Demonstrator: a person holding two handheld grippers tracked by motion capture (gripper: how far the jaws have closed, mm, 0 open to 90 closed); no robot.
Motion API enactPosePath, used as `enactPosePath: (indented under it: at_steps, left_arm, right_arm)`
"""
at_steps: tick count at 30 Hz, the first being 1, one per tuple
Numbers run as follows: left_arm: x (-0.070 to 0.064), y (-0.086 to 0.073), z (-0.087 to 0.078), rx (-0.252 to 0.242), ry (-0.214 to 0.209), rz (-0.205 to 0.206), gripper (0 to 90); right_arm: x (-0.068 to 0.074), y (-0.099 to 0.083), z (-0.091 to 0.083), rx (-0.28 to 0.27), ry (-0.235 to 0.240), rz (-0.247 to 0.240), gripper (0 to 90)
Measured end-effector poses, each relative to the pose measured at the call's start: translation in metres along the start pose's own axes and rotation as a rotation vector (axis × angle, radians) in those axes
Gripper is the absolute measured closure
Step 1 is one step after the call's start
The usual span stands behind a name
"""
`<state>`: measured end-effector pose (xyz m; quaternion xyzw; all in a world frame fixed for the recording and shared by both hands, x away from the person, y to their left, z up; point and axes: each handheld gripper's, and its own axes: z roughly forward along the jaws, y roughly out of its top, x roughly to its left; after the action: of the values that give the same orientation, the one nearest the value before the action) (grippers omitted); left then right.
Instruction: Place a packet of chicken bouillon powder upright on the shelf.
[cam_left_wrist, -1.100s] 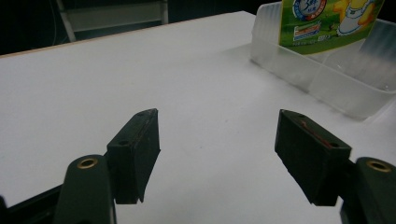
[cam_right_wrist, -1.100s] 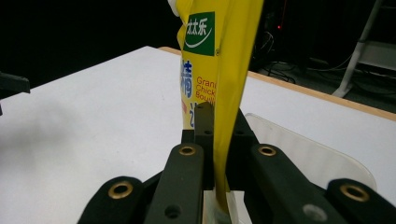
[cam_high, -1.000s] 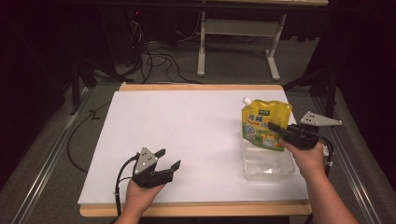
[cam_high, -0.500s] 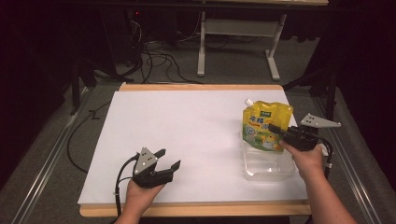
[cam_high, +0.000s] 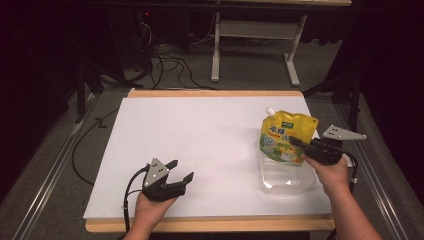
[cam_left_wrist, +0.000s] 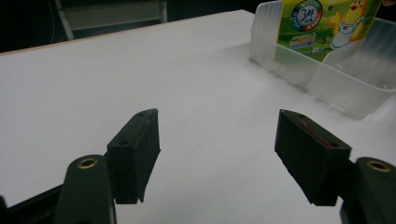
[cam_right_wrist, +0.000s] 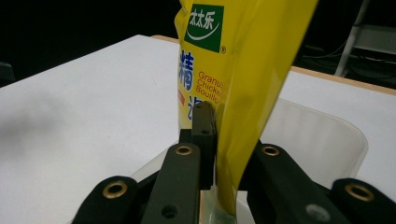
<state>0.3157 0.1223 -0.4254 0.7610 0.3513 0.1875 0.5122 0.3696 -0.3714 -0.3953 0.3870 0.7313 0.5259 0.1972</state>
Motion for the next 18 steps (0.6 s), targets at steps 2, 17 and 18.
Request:
enactPosePath:
  at_steps: [2, 17, 18]
  left_arm:
    - [0.0, 0.0, 0.0, 0.001, -0.002, 0.0, 31.4]
    - [-0.002, -0.001, 0.002, 0.006, -0.007, 0.004, 31.3]
    - [-0.002, -0.001, 0.002, 0.006, -0.007, 0.004, 31.3]
  right_arm:
    - [-0.001, -0.003, -0.001, -0.002, -0.003, 0.003, 84.5]
    - [0.0, -0.014, -0.006, 0.029, -0.08, 0.014, 66.4]
    - [0.0, -0.014, -0.006, 0.029, -0.08, 0.014, 66.4]
